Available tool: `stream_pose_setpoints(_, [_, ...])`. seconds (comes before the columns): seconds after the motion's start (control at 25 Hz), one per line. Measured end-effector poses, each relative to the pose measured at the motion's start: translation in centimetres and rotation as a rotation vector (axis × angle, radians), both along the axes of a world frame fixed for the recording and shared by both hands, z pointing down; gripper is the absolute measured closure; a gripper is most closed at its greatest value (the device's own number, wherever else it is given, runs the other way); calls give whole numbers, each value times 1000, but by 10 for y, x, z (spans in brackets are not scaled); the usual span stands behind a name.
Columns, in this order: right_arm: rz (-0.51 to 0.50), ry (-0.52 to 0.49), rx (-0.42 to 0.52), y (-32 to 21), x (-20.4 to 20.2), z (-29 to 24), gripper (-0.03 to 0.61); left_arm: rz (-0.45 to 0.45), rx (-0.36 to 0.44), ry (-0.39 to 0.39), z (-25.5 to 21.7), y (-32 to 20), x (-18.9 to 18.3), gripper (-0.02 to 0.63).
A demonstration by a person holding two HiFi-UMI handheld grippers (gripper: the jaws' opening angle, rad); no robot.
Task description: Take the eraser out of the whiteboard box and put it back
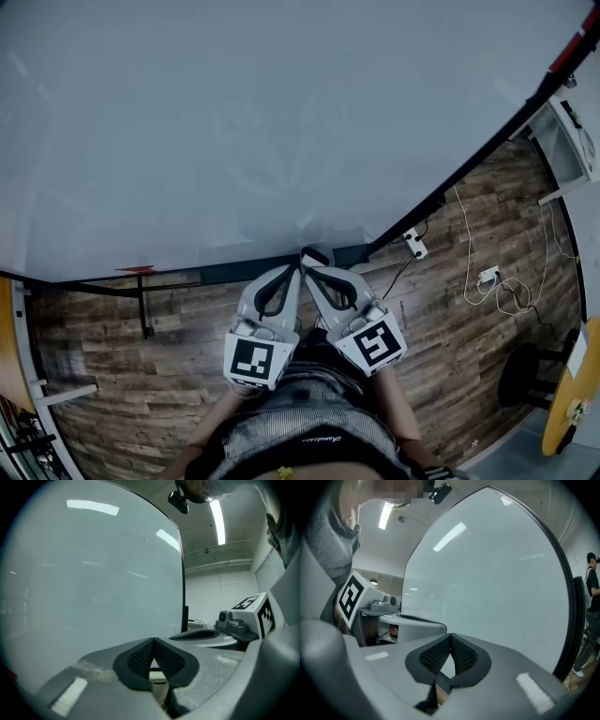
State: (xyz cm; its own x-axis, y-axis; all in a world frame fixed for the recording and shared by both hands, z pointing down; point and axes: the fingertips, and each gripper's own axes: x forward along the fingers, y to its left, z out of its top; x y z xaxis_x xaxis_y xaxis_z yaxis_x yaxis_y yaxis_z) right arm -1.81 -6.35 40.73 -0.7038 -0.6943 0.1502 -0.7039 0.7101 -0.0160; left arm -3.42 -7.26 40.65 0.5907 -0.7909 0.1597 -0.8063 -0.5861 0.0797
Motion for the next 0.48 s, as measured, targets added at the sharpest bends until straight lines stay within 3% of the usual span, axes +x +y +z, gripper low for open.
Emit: stream_pose_setpoints(0.48, [47, -46, 139, -8, -7, -60, 575, -35, 84, 33, -36, -6, -8, 614])
